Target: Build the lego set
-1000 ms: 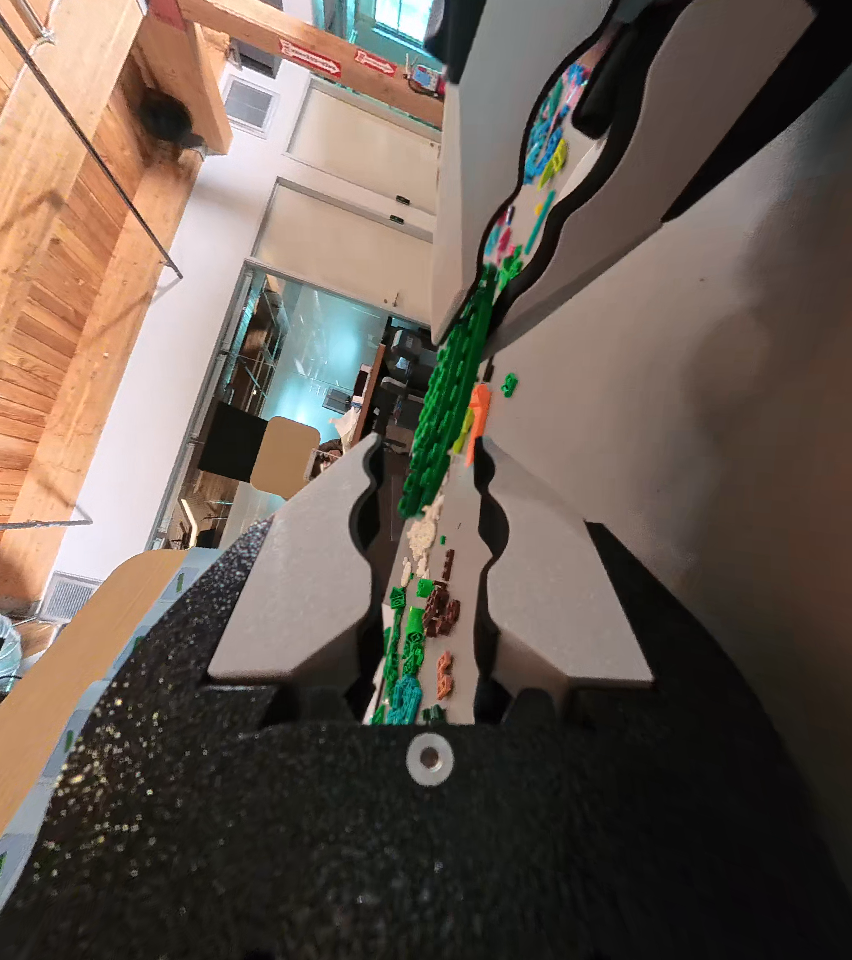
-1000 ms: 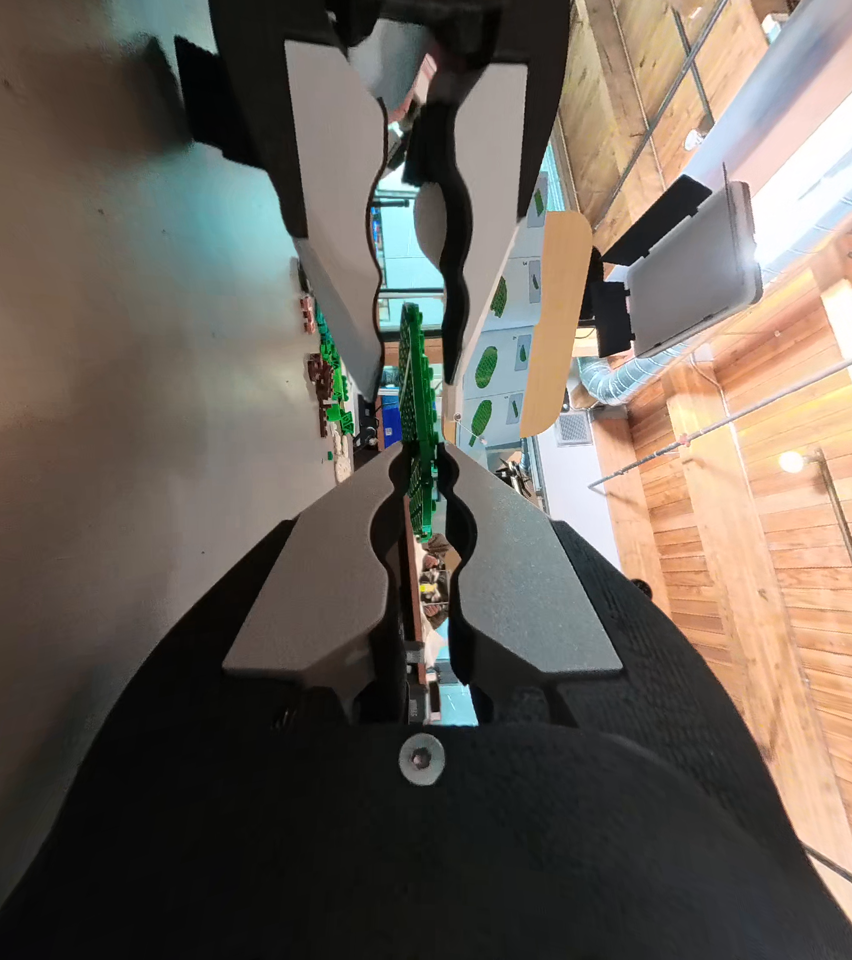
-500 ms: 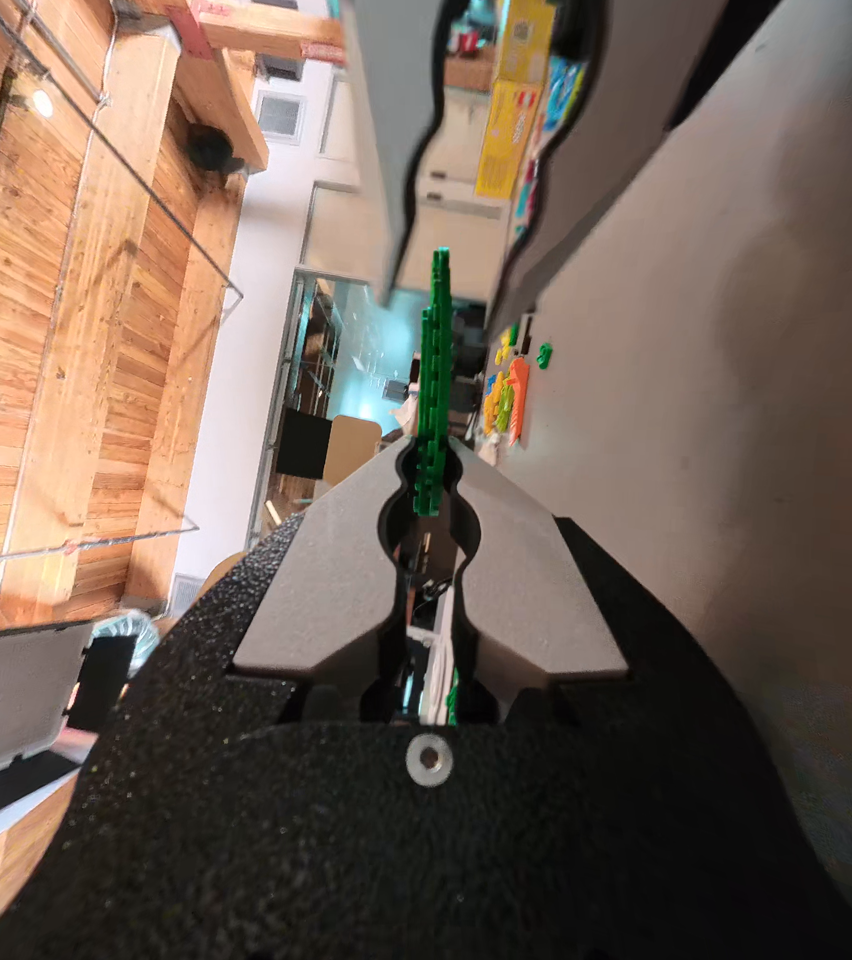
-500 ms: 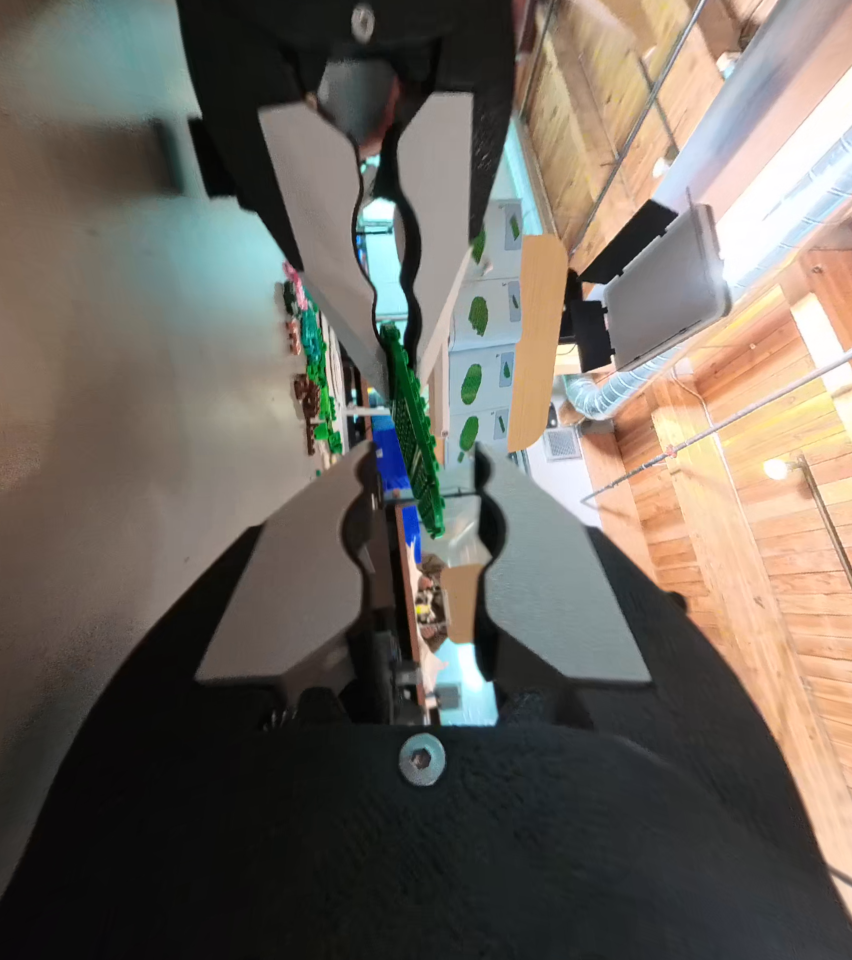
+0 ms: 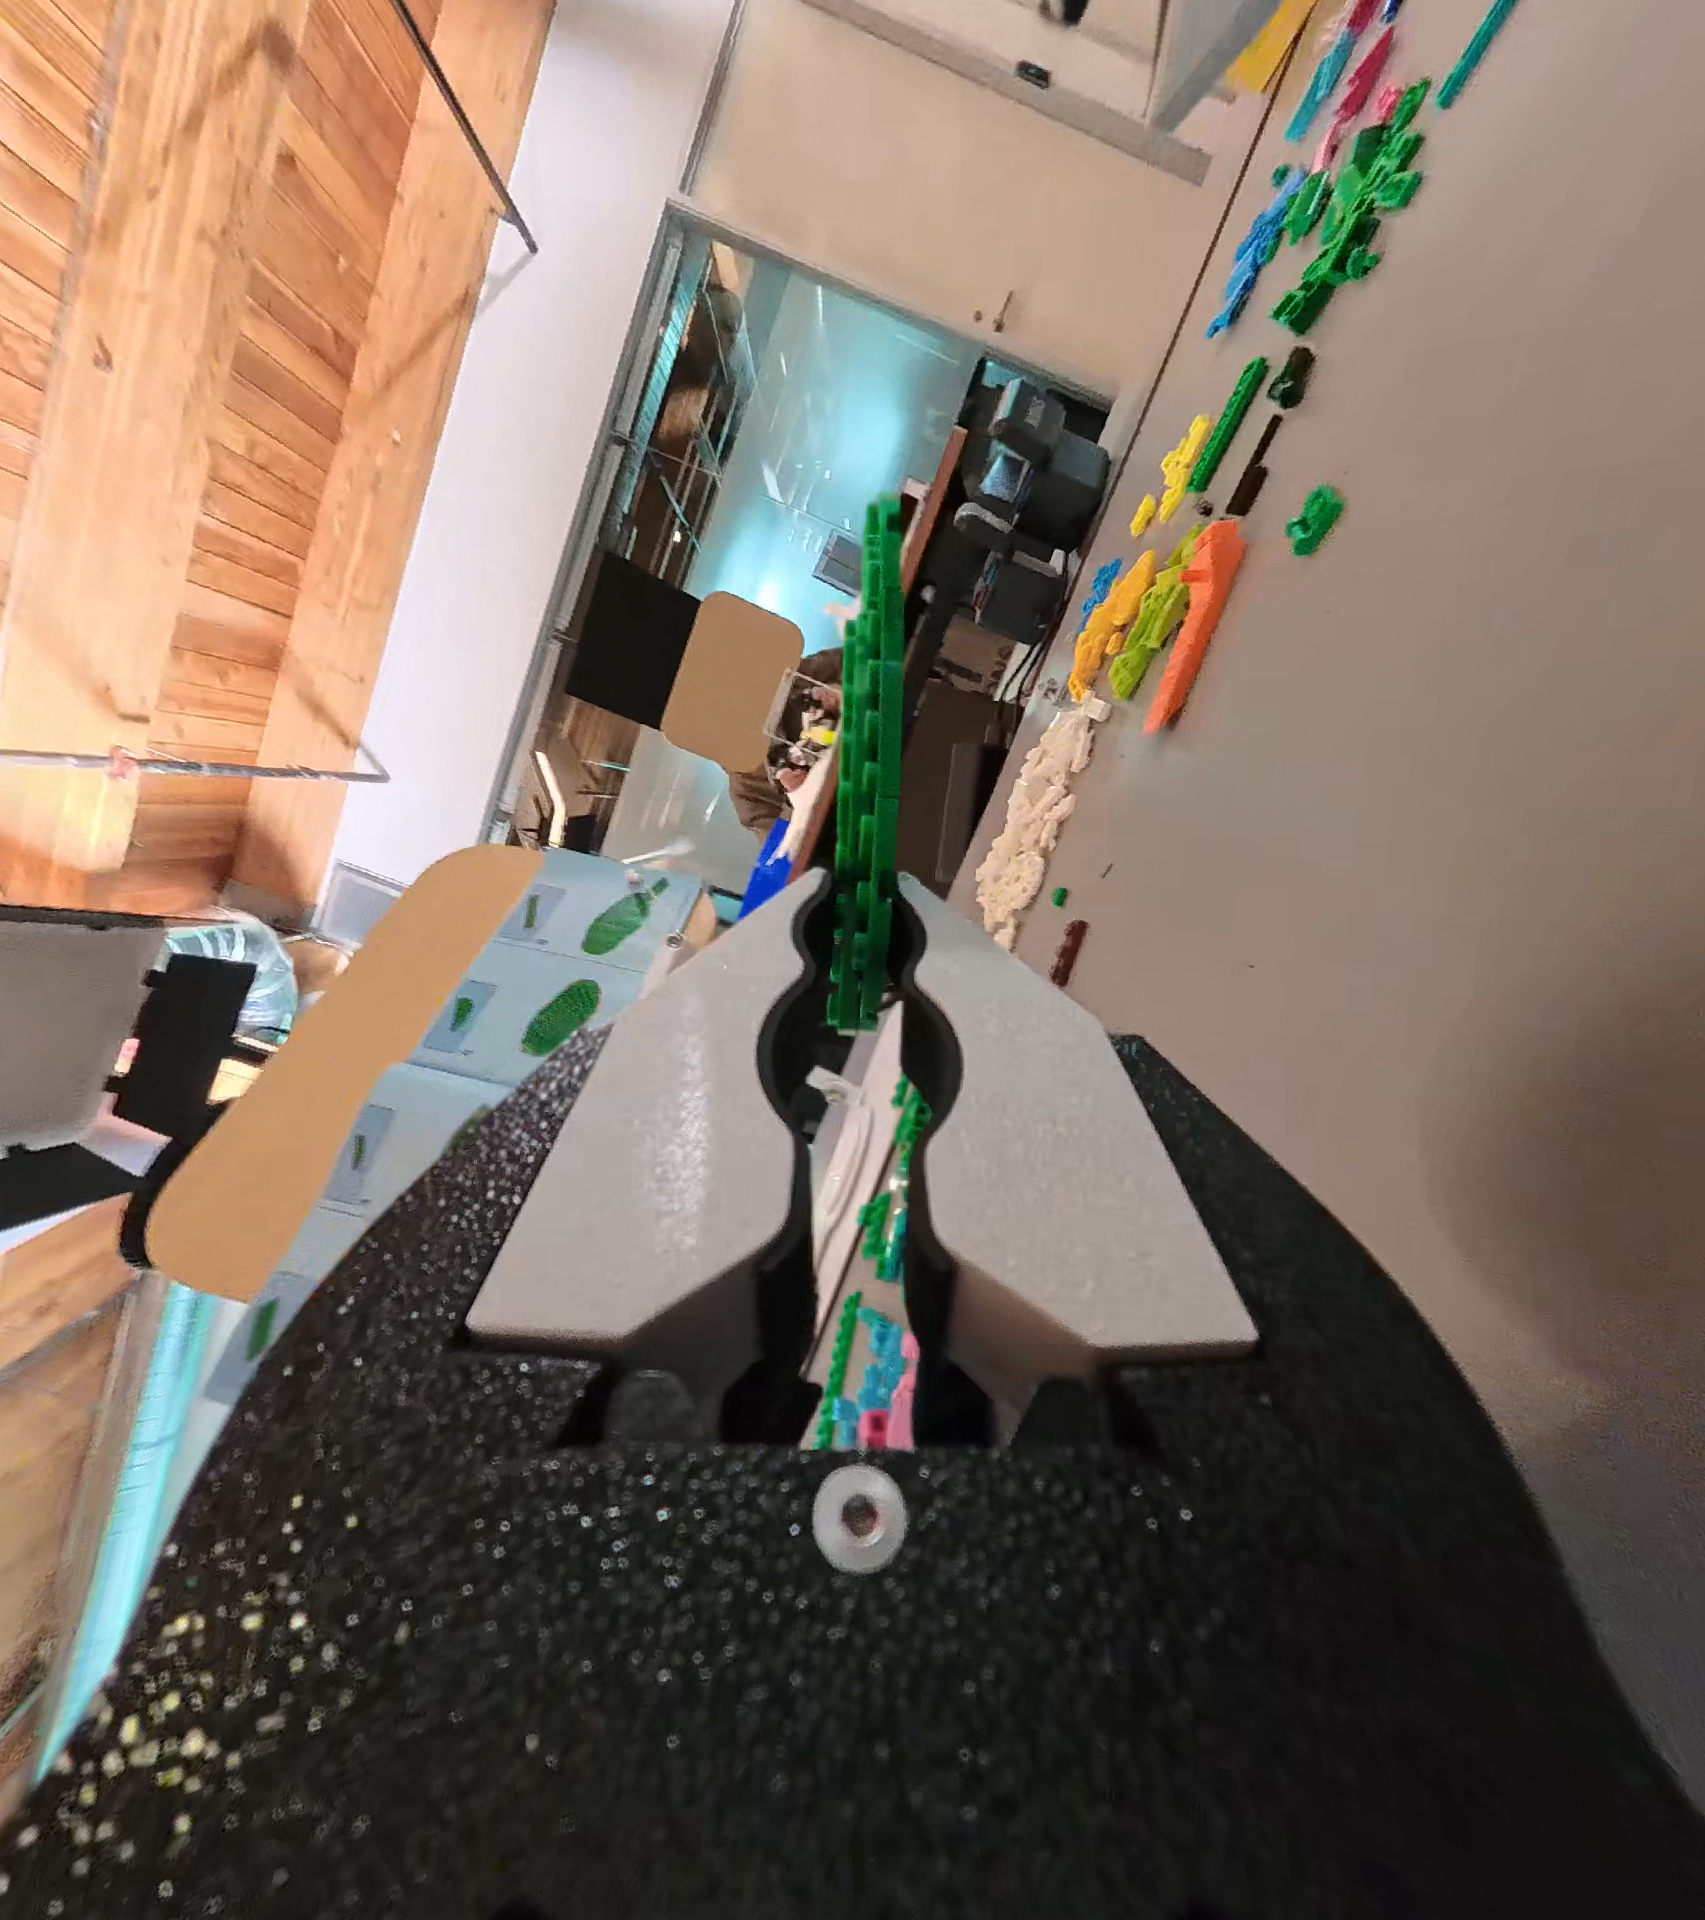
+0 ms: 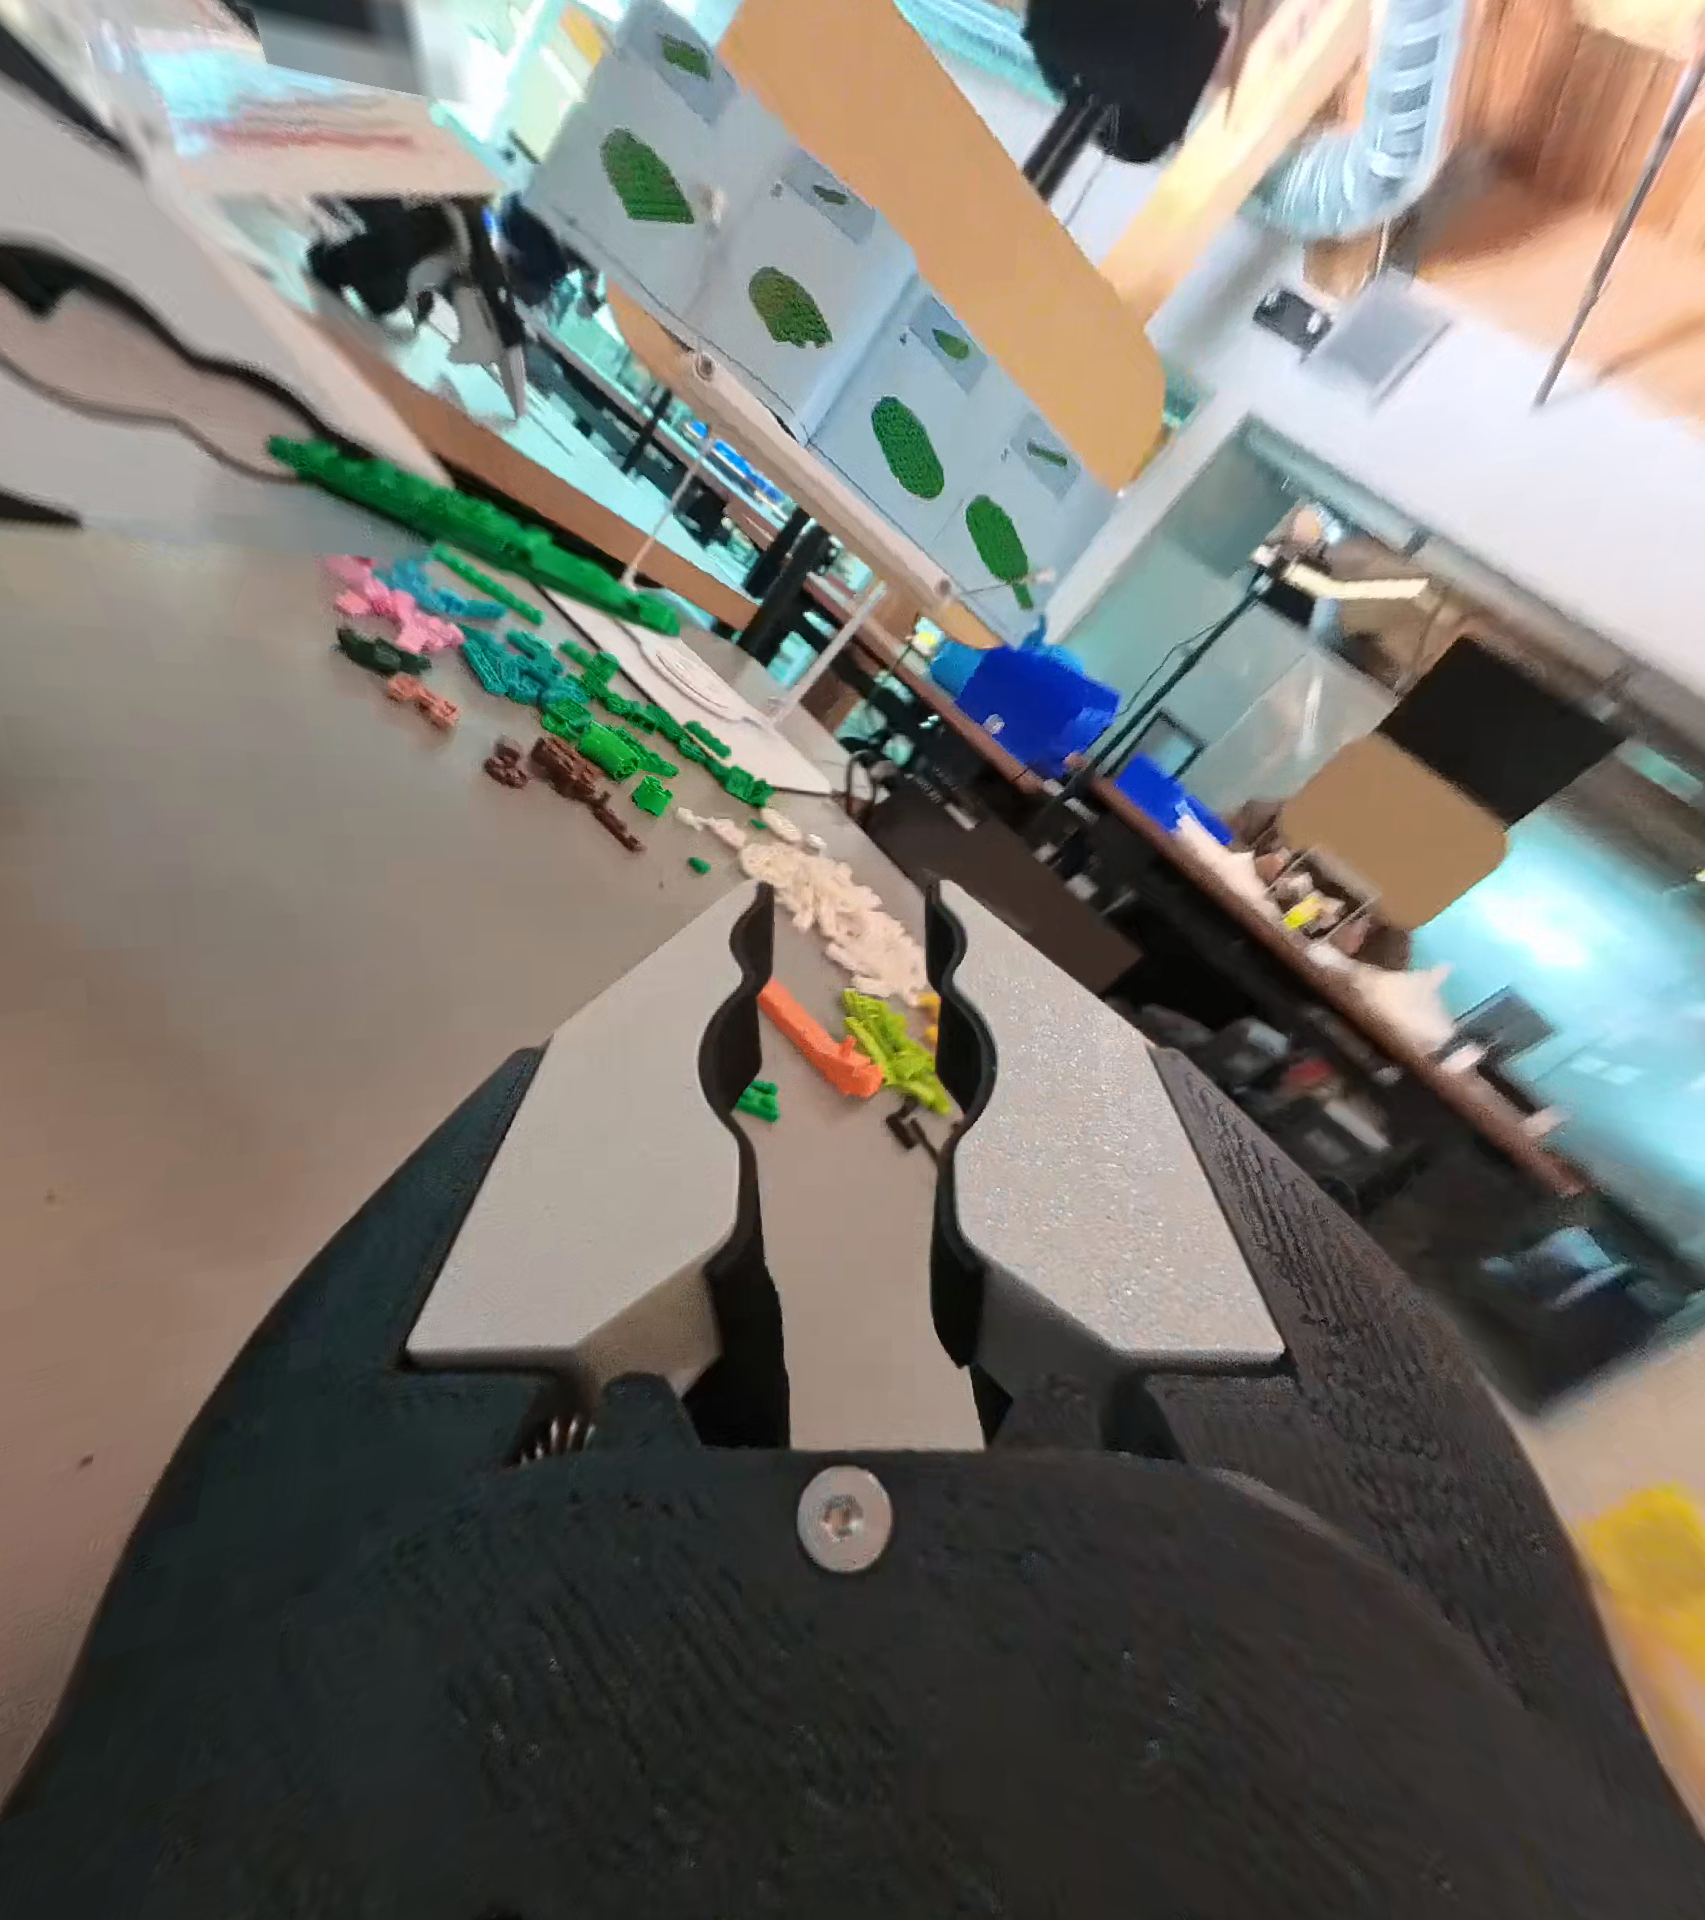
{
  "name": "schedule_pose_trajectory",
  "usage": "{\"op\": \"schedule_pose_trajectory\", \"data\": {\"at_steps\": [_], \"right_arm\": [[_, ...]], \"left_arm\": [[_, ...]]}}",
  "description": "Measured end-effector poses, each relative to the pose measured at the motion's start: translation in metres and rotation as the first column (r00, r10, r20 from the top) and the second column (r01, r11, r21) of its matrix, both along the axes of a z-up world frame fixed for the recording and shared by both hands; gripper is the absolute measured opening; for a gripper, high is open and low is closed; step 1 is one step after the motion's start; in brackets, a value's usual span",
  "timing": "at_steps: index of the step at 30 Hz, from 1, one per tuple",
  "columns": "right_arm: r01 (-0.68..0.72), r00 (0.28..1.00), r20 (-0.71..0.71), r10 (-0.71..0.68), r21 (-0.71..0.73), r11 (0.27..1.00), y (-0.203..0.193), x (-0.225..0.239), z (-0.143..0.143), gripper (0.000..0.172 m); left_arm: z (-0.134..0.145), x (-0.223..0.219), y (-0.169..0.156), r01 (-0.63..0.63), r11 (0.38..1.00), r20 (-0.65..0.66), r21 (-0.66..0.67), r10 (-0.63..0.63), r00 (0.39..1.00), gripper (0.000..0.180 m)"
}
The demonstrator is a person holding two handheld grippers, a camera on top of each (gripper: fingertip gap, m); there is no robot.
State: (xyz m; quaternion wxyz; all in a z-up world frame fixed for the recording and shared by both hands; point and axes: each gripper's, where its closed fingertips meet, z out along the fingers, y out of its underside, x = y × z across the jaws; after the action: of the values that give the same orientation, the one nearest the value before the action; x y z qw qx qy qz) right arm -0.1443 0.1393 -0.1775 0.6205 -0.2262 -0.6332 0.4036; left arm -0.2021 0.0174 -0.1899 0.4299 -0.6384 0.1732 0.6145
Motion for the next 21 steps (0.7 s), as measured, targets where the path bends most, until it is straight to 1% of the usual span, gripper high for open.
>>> {"op": "schedule_pose_trajectory", "data": {"at_steps": [1, 3, 5, 7, 8, 9, 11, 13, 14, 16, 18, 19, 21], "right_arm": [[-0.036, 0.999, 0.028, 0.037, -0.052, 0.998, 0.000, 0.000, 0.000, 0.028], [-0.099, 0.991, 0.077, 0.108, -0.105, 0.990, -0.003, -0.007, 0.000, 0.028], [-0.154, 0.978, 0.130, 0.164, -0.080, 0.985, -0.008, -0.026, 0.004, 0.028], [-0.255, 0.950, 0.166, 0.264, -0.073, 0.964, -0.024, -0.054, 0.017, 0.023], [-0.332, 0.918, 0.209, 0.338, -0.061, 0.941, -0.039, -0.069, 0.020, 0.018], [-0.404, 0.878, 0.263, 0.400, -0.040, 0.914, -0.054, -0.085, 0.021, 0.017], [-0.542, 0.778, 0.382, 0.499, 0.007, 0.840, -0.088, -0.119, 0.020, 0.019], [-0.660, 0.668, 0.500, 0.550, 0.057, 0.749, -0.124, -0.150, 0.015, 0.024], [-0.716, 0.603, 0.573, 0.555, 0.082, 0.693, -0.141, -0.163, 0.008, 0.027], [-0.808, 0.456, 0.729, 0.510, 0.099, 0.581, -0.171, -0.185, -0.010, 0.028], [-0.853, 0.349, 0.834, 0.426, 0.094, 0.514, -0.195, -0.210, -0.030, 0.028], [-0.864, 0.316, 0.865, 0.388, 0.094, 0.495, -0.206, -0.224, -0.040, 0.028], [-0.874, 0.304, 0.902, 0.306, 0.136, 0.466, -0.222, -0.254, -0.061, 0.029]], "left_arm": [[-0.001, -0.001, 0.001, 0.003, 1.000, 0.020, -0.001, -0.003, 1.000, 0.005], [-0.004, -0.001, 0.003, 0.009, 1.000, 0.045, -0.011, -0.009, 0.999, 0.005], [-0.009, 0.003, 0.007, 0.035, 0.999, 0.058, -0.036, -0.033, 0.998, 0.005], [-0.010, 0.007, 0.010, 0.057, 0.998, 0.055, -0.041, -0.054, 0.997, 0.005], [-0.009, 0.008, 0.011, 0.071, 0.997, 0.062, -0.036, -0.068, 0.996, 0.005], [-0.008, 0.010, 0.012, 0.088, 0.996, 0.076, -0.021, -0.086, 0.993, 0.005], [-0.007, 0.010, 0.011, 0.108, 0.994, 0.120, 0.007, -0.108, 0.987, 0.005], [-0.013, 0.005, 0.012, 0.094, 0.995, 0.145, -0.020, -0.090, 0.985, 0.005], [-0.019, 0.003, 0.013, 0.083, 0.995, 0.146, -0.061, -0.074, 0.986, 0.005], [-0.028, 0.002, 0.016, 0.059, 0.990, 0.108, -0.130, -0.045, 0.993, 0.005], [-0.028, 0.005, 0.017, 0.064, 0.986, 0.068, -0.152, -0.054, 0.996, 0.005], [-0.027, 0.005, 0.017, 0.062, 0.987, 0.063, -0.147, -0.054, 0.997, 0.005], [-0.026, 0.003, 0.015, 0.054, 0.990, 0.079, -0.129, -0.044, 0.996, 0.005]]}}
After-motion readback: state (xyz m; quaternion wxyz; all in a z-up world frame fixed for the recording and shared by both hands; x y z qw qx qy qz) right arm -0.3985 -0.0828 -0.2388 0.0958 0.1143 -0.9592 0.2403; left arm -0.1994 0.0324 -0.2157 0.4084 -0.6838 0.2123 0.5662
